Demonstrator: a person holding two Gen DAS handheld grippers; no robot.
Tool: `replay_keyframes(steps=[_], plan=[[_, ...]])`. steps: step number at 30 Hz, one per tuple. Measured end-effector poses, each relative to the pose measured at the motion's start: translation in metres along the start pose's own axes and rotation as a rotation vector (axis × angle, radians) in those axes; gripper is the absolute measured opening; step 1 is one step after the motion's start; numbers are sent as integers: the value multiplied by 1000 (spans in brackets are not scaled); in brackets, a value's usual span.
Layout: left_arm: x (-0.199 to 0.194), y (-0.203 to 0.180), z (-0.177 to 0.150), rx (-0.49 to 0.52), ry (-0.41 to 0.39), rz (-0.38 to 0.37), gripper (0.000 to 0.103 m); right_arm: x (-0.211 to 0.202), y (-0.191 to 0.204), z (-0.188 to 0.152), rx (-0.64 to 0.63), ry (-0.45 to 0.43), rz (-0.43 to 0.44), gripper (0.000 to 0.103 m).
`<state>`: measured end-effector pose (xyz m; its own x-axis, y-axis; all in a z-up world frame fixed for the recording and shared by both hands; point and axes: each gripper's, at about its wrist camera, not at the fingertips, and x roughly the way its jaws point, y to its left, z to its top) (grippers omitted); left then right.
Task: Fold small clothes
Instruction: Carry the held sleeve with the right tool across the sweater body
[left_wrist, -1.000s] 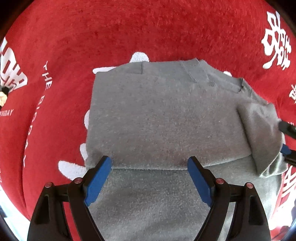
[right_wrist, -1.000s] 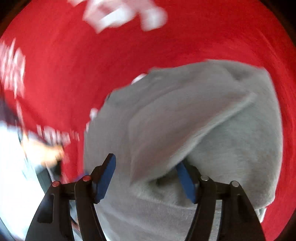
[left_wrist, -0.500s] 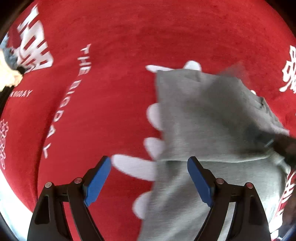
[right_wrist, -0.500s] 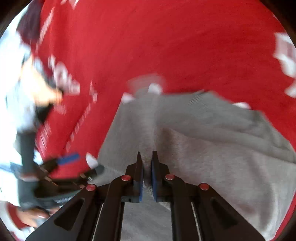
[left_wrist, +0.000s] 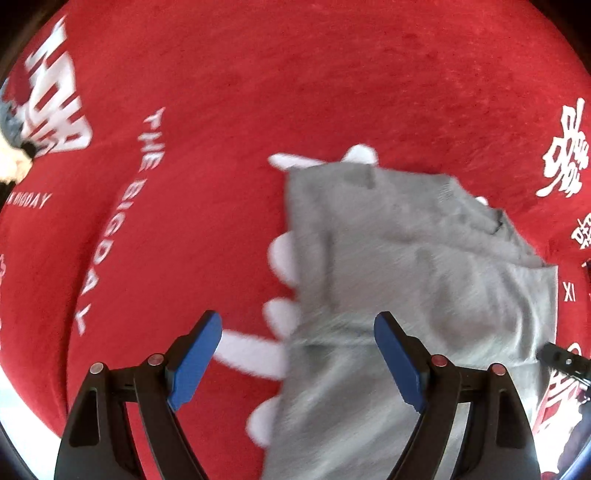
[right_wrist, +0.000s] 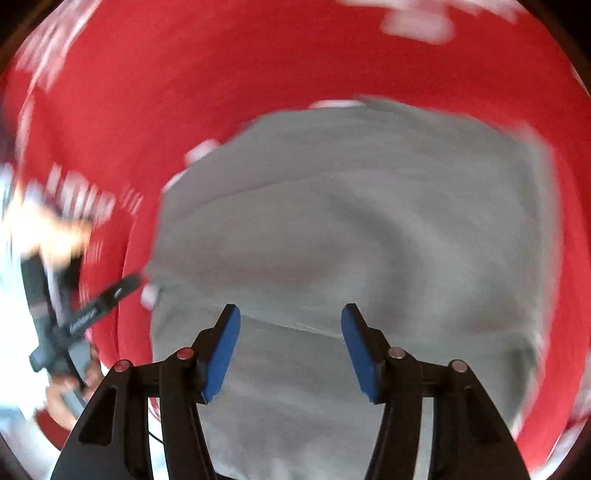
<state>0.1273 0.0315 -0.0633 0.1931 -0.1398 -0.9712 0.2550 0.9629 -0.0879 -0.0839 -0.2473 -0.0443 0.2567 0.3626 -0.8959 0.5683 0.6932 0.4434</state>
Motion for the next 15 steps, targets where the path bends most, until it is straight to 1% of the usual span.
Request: replay_keyframes(steps=[2,3,4,5,6,7,8,9,13,15], plan=[[8,-16,6,21,4,-5,86,-11,-45,-3,173,-28,15,61],[13,-23,8,32,10,-4,86,-11,-62,-2,235,-33,30,61],[18,-30,9,41,18,1,86,-11,-80,-4,306,-40,73,61],[27,-38,10,55,35,12,86,-10,-89,-4,332,-42,100,61],[31,-42,10,63,45,22,86,-7,-96,-2,351,-40,122,60],[36,-47,10,75,58,36,86,-3,-100,1,360,-41,137,49],[39,-50,10,87,63,51,86,-1,-101,4,358,-53,138,36],[40,-54,10,100,65,69,86,-1,-101,8,346,-65,123,15],[45,-63,6,140,77,102,87,-19,-106,9,309,-126,93,13],[47,-66,4,152,74,109,88,-21,-110,8,293,-123,59,13]])
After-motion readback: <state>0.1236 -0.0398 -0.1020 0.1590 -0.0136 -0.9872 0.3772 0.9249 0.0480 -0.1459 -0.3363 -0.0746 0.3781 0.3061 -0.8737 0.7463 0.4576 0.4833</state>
